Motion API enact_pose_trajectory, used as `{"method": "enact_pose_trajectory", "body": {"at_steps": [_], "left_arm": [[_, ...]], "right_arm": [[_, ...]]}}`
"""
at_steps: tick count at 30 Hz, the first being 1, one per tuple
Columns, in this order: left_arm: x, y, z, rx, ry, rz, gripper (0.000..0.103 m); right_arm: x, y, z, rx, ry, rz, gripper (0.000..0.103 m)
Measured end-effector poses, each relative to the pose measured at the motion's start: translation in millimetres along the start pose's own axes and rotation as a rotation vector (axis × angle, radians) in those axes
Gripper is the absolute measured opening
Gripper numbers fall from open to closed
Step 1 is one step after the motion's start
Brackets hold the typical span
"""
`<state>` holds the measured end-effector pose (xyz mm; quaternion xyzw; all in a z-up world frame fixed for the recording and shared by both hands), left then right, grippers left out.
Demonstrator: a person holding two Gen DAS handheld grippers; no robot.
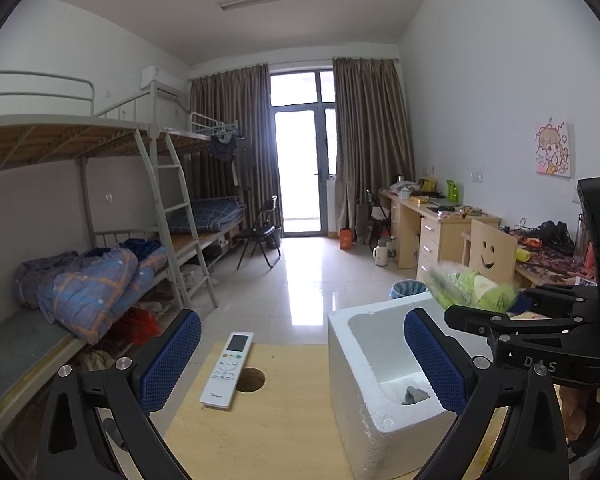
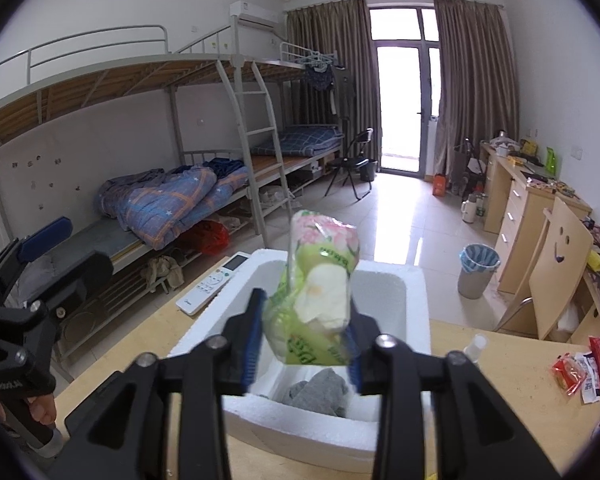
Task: Organize soft objects
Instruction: 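Lower the right tool into the foam box and release the wipe pack, then withdraw both open tools back from the foam box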
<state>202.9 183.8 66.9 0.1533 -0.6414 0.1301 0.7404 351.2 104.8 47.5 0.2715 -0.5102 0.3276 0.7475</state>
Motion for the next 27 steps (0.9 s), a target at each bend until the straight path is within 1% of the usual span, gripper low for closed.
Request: {"method": "enact_pose_trajectory", "body": {"at_steps": [1, 2, 10, 16, 18, 20, 24, 27], "left_arm": [[-1, 1, -1, 0.002, 0.003, 0.003, 0.102], [-1, 2, -1, 0.0, 0.004, 0.007, 0.102], [1, 7, -1, -0.011, 0.006, 0.009, 0.102], [4, 5, 7, -0.028, -0.004, 0.017, 0.102], [6, 3, 14, -0.039, -0.01, 0.019, 0.102], [7, -3, 21, -0.046, -0.014, 0.015, 0.102], [11, -9, 37, -0.069, -0.023, 0.01, 0.102], [15, -14, 50, -0.082, -0.032, 0.01, 0.102]], "right_arm": [[0, 0, 0, -0.007, -0.002, 0.001, 0.06], [0, 0, 0, -0.009, -0.005, -0.001, 0.06], [-1, 5, 1, -0.007, 0.004, 0.0, 0.06], [1, 5, 14, -0.027, -0.005, 0.002, 0.061], [4, 3, 24, -0.04, -0.015, 0.003, 0.066], [5, 2, 35, -0.055, -0.028, -0.005, 0.077], [6, 2, 61, -0.073, -0.058, -0.019, 0.08], [5, 3, 78, -0.086, -0.056, -0.032, 0.086]]}}
Point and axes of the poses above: each gripper's, at about its wrist camera, not at the fingertips, and z roughly against the way its jaws point, y to its left, x to its top, the point moved 3 cm from there along -z, roughly the way its jaws point, and after that the axes turned 8 degrees about -y, right-handed, at the moved point
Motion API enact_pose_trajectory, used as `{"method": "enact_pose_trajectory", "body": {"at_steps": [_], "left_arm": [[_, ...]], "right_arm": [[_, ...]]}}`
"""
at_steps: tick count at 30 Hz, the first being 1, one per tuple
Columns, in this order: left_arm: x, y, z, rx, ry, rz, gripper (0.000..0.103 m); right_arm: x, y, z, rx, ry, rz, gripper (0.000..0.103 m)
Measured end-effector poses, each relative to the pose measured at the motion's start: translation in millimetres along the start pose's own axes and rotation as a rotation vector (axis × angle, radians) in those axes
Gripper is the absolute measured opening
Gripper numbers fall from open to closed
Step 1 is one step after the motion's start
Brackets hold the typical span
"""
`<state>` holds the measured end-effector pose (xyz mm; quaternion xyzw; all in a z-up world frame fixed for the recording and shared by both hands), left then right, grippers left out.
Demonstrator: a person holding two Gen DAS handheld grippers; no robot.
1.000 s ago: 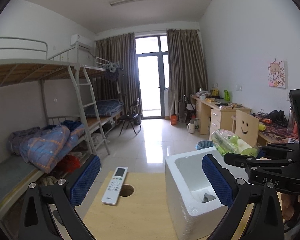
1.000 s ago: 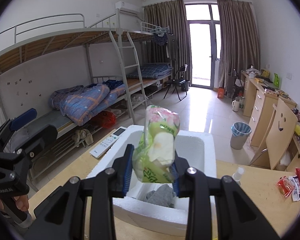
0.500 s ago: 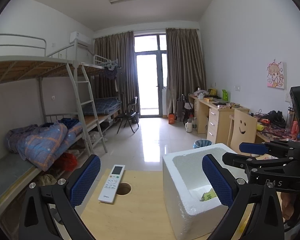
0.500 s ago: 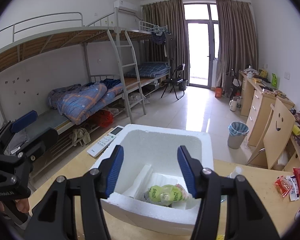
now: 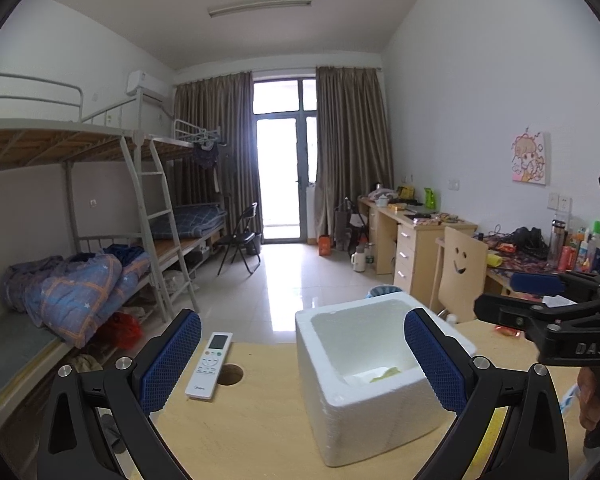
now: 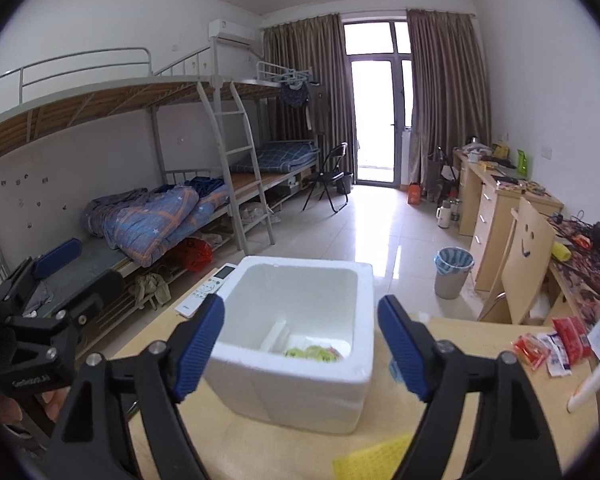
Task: Organize soft objects
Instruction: 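Withdraw both open tools back from the foam box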
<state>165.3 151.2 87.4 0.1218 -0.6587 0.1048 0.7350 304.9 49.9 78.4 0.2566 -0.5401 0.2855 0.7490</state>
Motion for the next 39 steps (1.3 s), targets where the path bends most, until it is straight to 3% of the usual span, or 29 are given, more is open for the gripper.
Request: {"method": "enact_pose_trajectory", "body": {"at_steps": [2, 4, 16, 23, 29, 35, 39], "left_arm": [[2, -4, 9, -0.007, -0.003, -0.007, 0.102], [3, -10, 19, -0.018, -0.007, -0.008, 0.102], [-1, -47, 80, -0.111, -0.042, -0.03, 0.102], [-6, -57, 106, -0.129, -0.076, -0.015, 0.102], [-27, -62, 113, -0.158, -0.078, 0.005, 0.102], [-59, -72, 120, -0.138, -0.094, 0.007, 0.102], [-77, -78, 115, -0.163, -0.051, 0.019, 0.102]], "right_arm": [[1, -1, 11, -0.003, -0.011, -0.009, 0.099], [0, 0, 25, -0.018, -0.029, -0.012, 0.102], [-14, -1, 104, -0.081, -0.118, 0.0, 0.102], [-33, 0, 139, -0.115, -0.164, 0.013, 0.103], [-56, -1, 162, -0.136, -0.199, 0.026, 0.103], [-91, -1, 168, -0.191, -0.219, 0.063, 0.103], [-114, -10, 167, -0.205, -0.209, 0.029, 0.103]]}}
Point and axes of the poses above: each gripper's, at about its wrist camera, not at the fingertips, and z roughly against the way its jaws point, y to its left, x to its top, the point moved 3 cm from there along -z, roughly the way its jaws point, and after that the axes turned 8 degrees about -y, right-handed, at the moved point
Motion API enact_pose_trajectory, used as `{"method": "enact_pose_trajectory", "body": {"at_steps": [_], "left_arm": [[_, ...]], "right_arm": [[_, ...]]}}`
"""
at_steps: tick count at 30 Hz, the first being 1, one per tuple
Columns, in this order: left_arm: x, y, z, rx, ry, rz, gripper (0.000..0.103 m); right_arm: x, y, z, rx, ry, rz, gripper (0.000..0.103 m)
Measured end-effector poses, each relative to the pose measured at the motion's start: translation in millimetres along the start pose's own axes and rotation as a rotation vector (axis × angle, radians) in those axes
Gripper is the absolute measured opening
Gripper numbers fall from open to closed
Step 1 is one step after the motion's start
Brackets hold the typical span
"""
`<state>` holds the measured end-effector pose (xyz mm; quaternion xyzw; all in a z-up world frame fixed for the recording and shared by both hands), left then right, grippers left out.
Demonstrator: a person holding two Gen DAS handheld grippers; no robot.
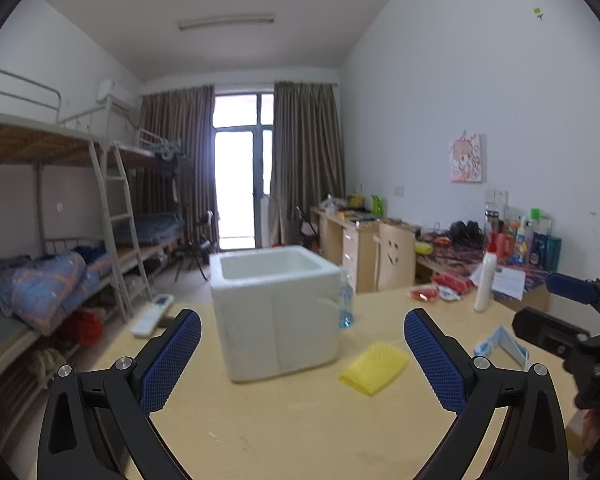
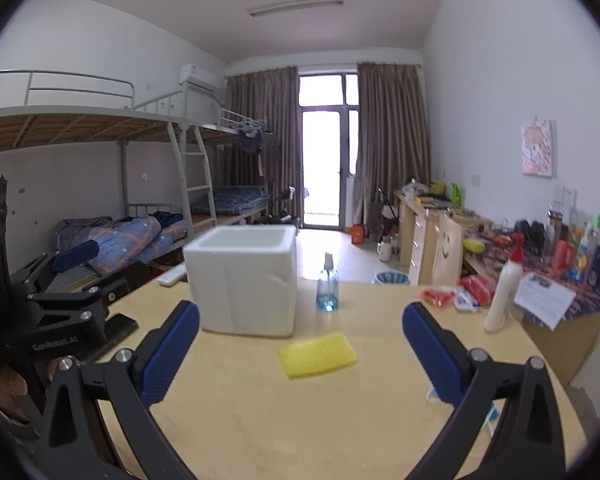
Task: Organize soft objects
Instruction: 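Withdraw both open tools back from the foam box, then move both open tools toward the yellow mesh net and blue face mask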
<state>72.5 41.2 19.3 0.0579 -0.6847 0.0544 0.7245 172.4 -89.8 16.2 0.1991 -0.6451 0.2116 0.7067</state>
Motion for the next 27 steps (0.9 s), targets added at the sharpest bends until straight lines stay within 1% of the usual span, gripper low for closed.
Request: {"method": "enact_pose_trajectory", "body": {"at_steps": [2, 4, 6, 8, 13, 18, 27], "left_arm": [[-3, 0, -1, 0.006, 0.002, 0.002, 0.102], [-5, -1, -6, 0.005, 0.022, 0.001, 0.102], [-6, -1, -10, -0.004, 0.04, 0.014, 0.102], [-7, 1, -14, 0.003, 0.054, 0.026, 0.102], [-9, -2, -19, 0.013, 0.076, 0.023, 0.102], [-9, -13, -26, -0.015, 0.09, 0.01, 0.102], [-8, -34, -42, -0.076, 0.122, -0.006, 0.102]], "right_arm": [[-9, -1, -1, -0.026, 0.011, 0.007, 0.103], [-15, -4, -3, -0.041, 0.021, 0.008, 0.103], [-17, -8, -3, -0.036, 0.03, -0.004, 0.103], [-16, -12, -4, -0.036, 0.033, -0.012, 0.103], [-17, -18, -5, -0.035, 0.038, -0.016, 0.103], [-21, -24, -7, -0.043, 0.052, -0.026, 0.103], [-25, -48, -4, -0.089, 0.057, -0.054, 0.103]]}}
Point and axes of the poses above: each gripper's, at about its wrist camera, not at the fingertips, and z roughly against the way its jaws point, y to its left, x to its top, the point moved 3 cm from there along -z, roughly the way its jaws point, and after that the axes turned 8 degrees about -y, right-handed, at the moved point
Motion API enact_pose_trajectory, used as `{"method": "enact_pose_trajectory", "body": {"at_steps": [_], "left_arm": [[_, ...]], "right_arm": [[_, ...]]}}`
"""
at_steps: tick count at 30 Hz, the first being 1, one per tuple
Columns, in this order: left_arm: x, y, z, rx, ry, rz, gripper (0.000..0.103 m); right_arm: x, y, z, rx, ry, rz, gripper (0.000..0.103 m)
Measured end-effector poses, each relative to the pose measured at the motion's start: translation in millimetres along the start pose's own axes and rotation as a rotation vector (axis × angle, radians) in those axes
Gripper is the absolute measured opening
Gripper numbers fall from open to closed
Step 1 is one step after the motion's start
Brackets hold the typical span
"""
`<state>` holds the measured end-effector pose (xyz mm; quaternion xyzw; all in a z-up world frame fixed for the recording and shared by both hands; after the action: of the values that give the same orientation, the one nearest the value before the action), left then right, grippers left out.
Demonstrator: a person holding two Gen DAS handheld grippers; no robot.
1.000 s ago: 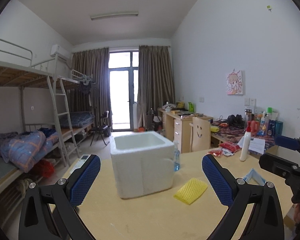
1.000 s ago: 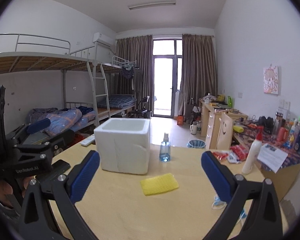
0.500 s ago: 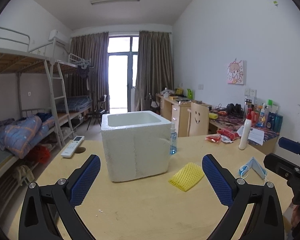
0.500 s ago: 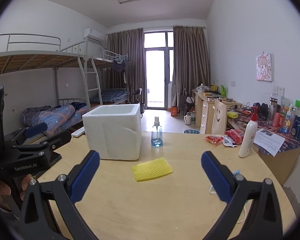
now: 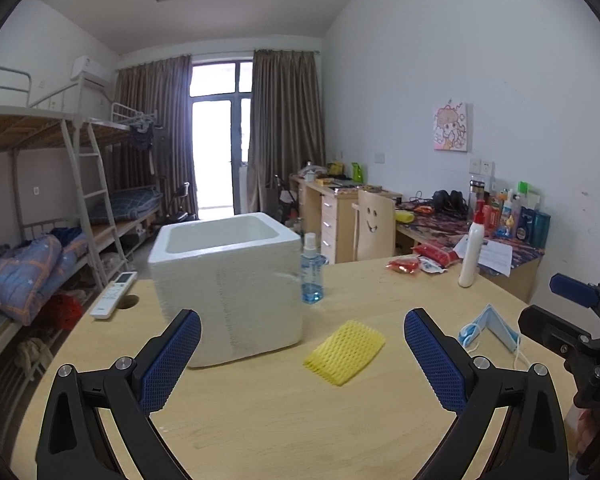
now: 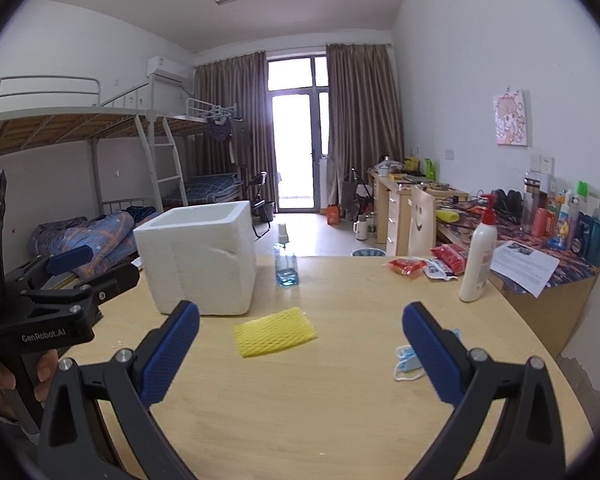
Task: Organize soft objects
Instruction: 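Move both open tools toward the yellow mesh net and blue face mask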
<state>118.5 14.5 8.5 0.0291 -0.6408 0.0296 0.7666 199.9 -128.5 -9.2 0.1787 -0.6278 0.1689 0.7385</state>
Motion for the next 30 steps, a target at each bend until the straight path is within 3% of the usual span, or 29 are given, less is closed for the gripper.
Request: {"method": "enact_pose_trajectory", "body": {"at_steps": [18, 21, 30], "left_arm": [[-4, -38, -41, -0.123, 0.057, -0.02, 0.102], [-9, -41, -54, -0.177, 0.111, 0.007, 0.102], [-24, -46, -83, -0.188, 0.187, -0.013, 0.102]], "right_arm": [[-7, -44, 6, -0.124, 0.032, -0.033, 0.103], [-9, -50, 3, -0.138, 0.043, -0.045, 0.103], [-22, -72, -13, -0.171, 0.108, -0.082, 0.103]]}}
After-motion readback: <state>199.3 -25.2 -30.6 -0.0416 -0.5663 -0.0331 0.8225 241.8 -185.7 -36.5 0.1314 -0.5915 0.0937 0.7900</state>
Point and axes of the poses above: each gripper's, at about its wrist camera, not at the fingertips, and z roughly against the way its jaws point, y to its left, x to its top, the point moved 3 cm from there along -z, roughly the way its jaws point, and after that the axes turned 8 degrees about -y, right-handed, at the moved point
